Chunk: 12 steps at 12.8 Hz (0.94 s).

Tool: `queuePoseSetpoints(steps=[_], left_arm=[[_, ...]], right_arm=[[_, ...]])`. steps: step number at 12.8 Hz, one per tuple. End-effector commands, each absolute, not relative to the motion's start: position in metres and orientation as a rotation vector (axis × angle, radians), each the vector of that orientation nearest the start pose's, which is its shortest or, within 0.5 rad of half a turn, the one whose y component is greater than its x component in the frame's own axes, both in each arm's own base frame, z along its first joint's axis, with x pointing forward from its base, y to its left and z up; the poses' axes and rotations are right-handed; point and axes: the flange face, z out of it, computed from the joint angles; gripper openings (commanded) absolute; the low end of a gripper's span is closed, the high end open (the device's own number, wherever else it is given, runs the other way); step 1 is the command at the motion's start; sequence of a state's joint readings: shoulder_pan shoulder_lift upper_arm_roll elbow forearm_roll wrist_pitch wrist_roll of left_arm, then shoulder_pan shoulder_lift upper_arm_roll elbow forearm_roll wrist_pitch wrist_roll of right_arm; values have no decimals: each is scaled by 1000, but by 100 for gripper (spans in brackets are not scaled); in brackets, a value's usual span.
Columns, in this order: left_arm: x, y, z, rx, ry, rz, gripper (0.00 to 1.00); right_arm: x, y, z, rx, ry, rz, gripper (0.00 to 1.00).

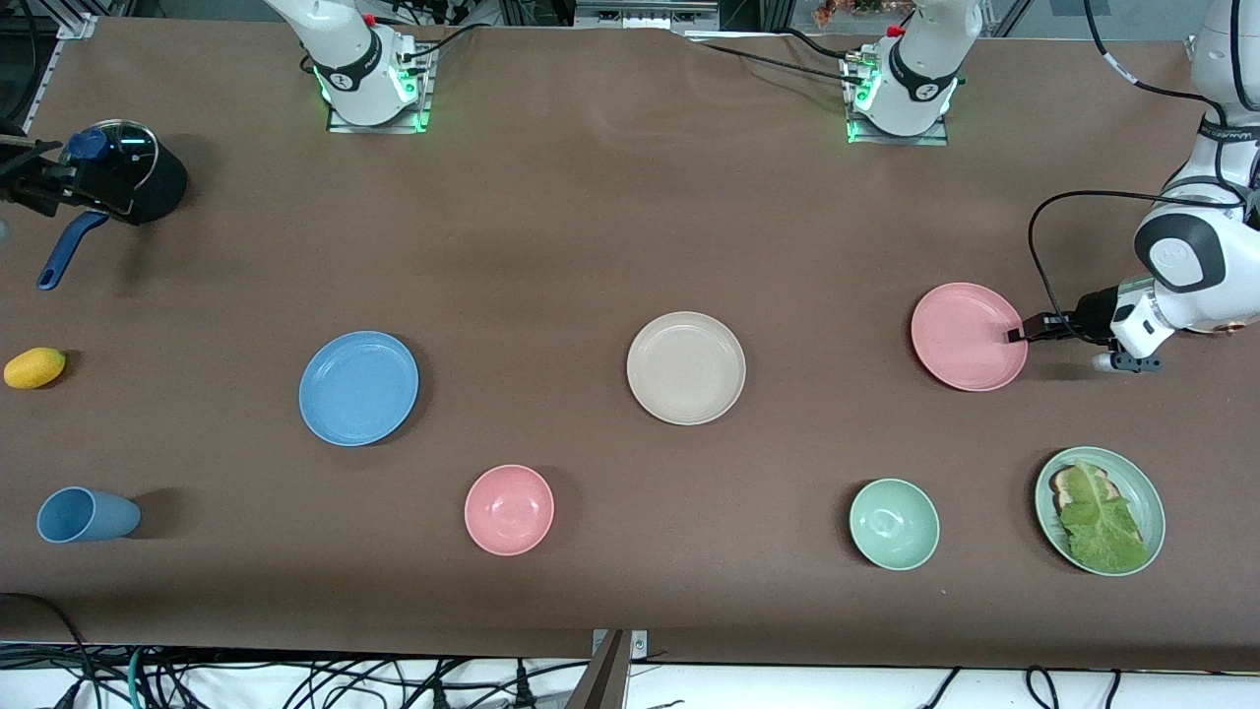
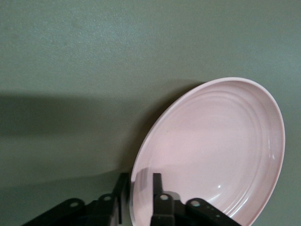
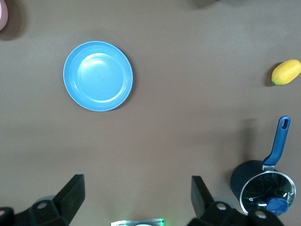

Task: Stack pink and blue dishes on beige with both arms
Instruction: 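Lower the left gripper and pinch the pink plate's rim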

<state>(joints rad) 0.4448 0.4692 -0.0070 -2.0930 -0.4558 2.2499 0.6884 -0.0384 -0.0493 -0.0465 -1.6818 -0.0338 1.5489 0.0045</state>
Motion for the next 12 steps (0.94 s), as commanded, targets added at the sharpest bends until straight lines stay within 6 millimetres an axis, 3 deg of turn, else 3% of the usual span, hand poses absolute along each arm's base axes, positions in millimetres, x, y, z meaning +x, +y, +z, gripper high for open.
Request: queuePoseSetpoints(steps=[1,6,9,12], left_arm=[[503,222,177,-3578,-183,125,0],[505,220,184,-3587,-181,133,0],[516,203,233,-3596,-206,152,0],[536,179,279,-3520,-91,149,0]], right_arm=[[526,-52,598,-3150,134,135,100],[526,-52,598,-3150,134,135,100],[526,-52,598,-3150,134,135,100],[526,-52,598,-3150,134,135,100]])
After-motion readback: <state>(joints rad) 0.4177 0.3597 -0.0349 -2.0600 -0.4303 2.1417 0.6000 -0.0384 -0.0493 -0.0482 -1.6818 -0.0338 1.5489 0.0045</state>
